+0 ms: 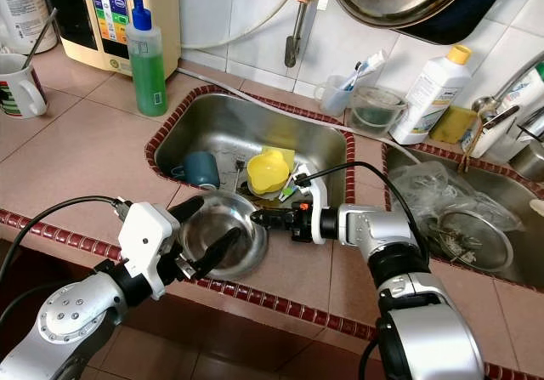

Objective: Kitchen organization

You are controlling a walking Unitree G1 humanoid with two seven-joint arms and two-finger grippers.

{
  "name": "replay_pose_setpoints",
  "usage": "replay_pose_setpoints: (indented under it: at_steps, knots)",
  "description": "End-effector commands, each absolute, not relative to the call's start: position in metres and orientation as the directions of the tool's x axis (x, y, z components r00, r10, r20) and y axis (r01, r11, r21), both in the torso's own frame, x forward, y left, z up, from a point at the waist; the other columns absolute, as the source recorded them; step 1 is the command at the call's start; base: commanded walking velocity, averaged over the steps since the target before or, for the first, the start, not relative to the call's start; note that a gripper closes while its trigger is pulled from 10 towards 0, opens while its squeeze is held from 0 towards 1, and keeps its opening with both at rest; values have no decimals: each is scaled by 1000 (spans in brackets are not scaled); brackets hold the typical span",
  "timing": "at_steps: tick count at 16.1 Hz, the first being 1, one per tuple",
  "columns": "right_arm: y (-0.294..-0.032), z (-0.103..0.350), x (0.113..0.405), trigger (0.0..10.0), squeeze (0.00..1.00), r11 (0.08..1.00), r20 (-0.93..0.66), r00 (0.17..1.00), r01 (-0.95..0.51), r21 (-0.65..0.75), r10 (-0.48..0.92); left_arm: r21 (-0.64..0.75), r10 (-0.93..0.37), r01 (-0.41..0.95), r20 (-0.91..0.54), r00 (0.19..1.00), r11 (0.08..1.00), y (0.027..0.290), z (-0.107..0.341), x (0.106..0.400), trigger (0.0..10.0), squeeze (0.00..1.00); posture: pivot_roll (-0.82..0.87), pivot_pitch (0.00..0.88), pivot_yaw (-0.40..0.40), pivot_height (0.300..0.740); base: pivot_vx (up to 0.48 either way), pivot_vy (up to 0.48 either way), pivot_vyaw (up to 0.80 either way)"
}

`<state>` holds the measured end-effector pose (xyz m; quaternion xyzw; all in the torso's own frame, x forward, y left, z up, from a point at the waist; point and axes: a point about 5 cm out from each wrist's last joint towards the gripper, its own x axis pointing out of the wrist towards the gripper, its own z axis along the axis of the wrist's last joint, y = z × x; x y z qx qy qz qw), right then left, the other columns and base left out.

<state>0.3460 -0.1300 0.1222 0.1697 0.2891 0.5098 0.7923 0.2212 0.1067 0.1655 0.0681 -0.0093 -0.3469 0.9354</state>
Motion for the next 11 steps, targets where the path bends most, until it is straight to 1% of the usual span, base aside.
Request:
replay_pose_setpoints:
  at_steps: [1, 5, 6, 9, 11]
  knots:
    - [-140, 126, 349, 0, 0, 452, -302, 338, -704, 547, 891, 137, -672, 668, -19, 740, 732, 103, 169, 218, 10000, 0, 51, 100, -174, 740, 0, 0, 0]
    - [-142, 124, 350, 0, 0, 475, -305, 365, -688, 548, 880, 138, -661, 655, -8, 751, 743, 103, 170, 220, 10000, 0, 55, 93, -178, 740, 0, 0, 0]
    - [-143, 122, 350, 0, 0, 494, -312, 383, -681, 540, 870, 129, -645, 639, 5, 764, 758, 105, 172, 222, 10000, 0, 55, 91, -179, 740, 0, 0, 0]
    - [-148, 119, 352, 0, 0, 543, -323, 438, -651, 530, 839, 123, -640, 633, 24, 768, 764, 106, 175, 226, 10000, 0, 54, 85, -177, 740, 0, 0, 0]
    - [-153, 121, 358, 0, 0, 605, -307, 527, -615, 506, 793, 108, -631, 624, 45, 775, 774, 106, 178, 230, 10000, 0, 50, 72, -171, 740, 0, 0, 0]
